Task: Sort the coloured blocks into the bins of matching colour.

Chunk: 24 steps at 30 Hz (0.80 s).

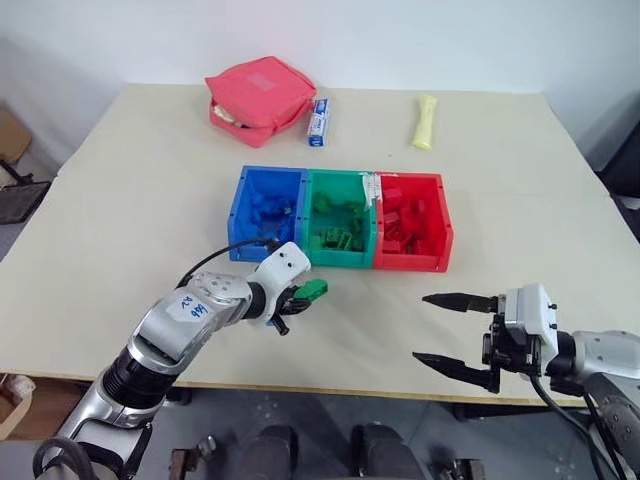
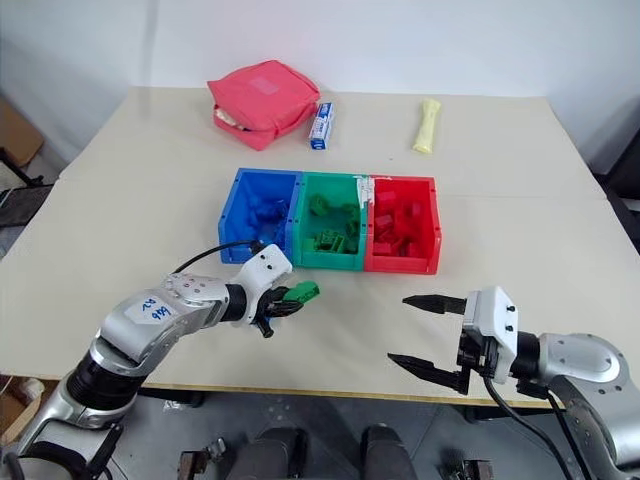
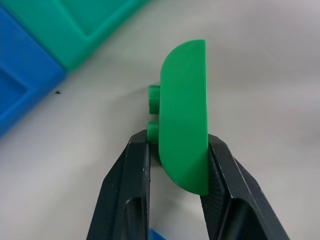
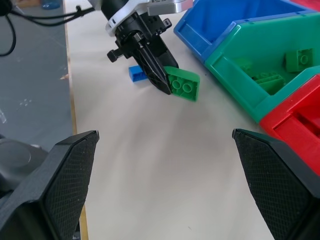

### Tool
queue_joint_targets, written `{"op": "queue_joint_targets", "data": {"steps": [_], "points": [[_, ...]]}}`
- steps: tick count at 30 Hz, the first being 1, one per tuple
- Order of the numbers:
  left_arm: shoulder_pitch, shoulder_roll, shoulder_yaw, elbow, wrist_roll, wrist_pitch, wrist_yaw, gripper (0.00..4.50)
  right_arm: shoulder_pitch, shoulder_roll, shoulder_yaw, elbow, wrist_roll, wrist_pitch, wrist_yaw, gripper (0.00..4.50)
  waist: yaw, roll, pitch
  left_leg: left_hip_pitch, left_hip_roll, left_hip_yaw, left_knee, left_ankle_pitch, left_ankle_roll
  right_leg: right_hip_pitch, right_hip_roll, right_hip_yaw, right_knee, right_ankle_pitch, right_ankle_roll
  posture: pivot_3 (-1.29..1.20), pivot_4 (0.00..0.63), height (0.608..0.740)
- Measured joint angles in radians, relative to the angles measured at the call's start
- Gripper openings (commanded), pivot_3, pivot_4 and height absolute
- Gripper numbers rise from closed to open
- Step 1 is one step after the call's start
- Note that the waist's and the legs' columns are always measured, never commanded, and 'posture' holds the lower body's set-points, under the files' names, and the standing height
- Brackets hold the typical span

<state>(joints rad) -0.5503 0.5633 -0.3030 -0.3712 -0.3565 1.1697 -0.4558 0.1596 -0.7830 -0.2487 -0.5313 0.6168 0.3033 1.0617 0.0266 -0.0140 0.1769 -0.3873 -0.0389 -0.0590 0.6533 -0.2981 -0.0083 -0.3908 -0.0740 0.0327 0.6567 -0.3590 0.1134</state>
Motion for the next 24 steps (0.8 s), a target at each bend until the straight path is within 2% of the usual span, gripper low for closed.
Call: {"op": "queue_joint_targets", "data": {"steps": [3, 6, 8, 12, 17, 19, 24], "points": [[0.011, -0.033, 0.073, 0.048, -0.01, -0.128, -0.045, 0.92, 0.024, 0.031, -0.02, -0.02, 0.011, 0.0, -0.034, 4.5, 0.0, 0.0, 0.0, -0.001, 0.0, 0.0, 0.001, 0.0, 0.0, 0.0, 0.0, 0.0, 0.0, 0.0, 0.0, 0.0, 0.15, 0.74], [0.018, -0.073, 0.149, 0.066, -0.051, -0.355, -0.166, 0.92, 0.03, 0.094, -0.075, -0.045, 0.055, 0.008, -0.119, 4.5, 0.0, 0.0, 0.0, -0.001, 0.0, 0.0, 0.0, 0.0, 0.0, 0.0, 0.0, -0.001, 0.0, 0.0, 0.0, 0.0, 0.15, 0.74], [0.007, -0.087, 0.169, 0.07, -0.065, -0.443, -0.211, 0.92, 0.031, 0.121, -0.1, -0.061, 0.078, 0.014, -0.176, 4.5, -0.001, 0.0, 0.0, 0.0, 0.0, 0.0, 0.0, 0.0, 0.0, 0.0, 0.0, -0.001, 0.0, 0.0, 0.0, 0.0, 0.15, 0.74], [-0.077, -0.147, 0.162, 0.174, -0.005, -0.552, -0.179, 0.92, 0.011, 0.194, -0.148, -0.054, 0.085, 0.013, -0.308, 4.5, 0.0, 0.0, 0.0, -0.001, -0.001, 0.0, 0.002, 0.0, 0.0, 0.0, 0.0, 0.0, 0.001, 0.001, 0.001, 0.0, 0.15, 0.74], [-0.157, -0.21, 0.132, 0.371, 0.09, -0.618, -0.134, 0.92, 0.0, 0.195, -0.152, -0.047, 0.066, 0.01, -0.349, 4.5, -0.002, 0.0, 0.0, -0.001, -0.001, 0.001, 0.001, 0.0, 0.001, -0.001, 0.0, 0.0, 0.002, 0.001, 0.002, 0.0, 0.15, 0.74], [-0.161, -0.233, 0.126, 0.404, 0.09, -0.631, -0.152, 1.67, -0.001, 0.195, -0.152, -0.047, 0.065, 0.01, -0.355, 4.5, -0.004, 0.0, 0.0, -0.001, -0.001, 0.001, 0.001, 0.0, 0.001, -0.002, 0.0, 0.0, 0.002, 0.001, 0.002, 0.0, 0.15, 0.74], [-0.162, -0.223, 0.136, 0.406, 0.077, -0.656, -0.224, 3.11, -0.019, 0.195, -0.148, -0.047, 0.065, 0.009, -0.355, 4.5, -0.005, 0.0, 0.0, -0.001, -0.001, 0.001, 0.002, 0.0, 0.001, -0.002, 0.001, 0.001, 0.002, 0.001, 0.002, 0.0, 0.15, 0.74]]}}
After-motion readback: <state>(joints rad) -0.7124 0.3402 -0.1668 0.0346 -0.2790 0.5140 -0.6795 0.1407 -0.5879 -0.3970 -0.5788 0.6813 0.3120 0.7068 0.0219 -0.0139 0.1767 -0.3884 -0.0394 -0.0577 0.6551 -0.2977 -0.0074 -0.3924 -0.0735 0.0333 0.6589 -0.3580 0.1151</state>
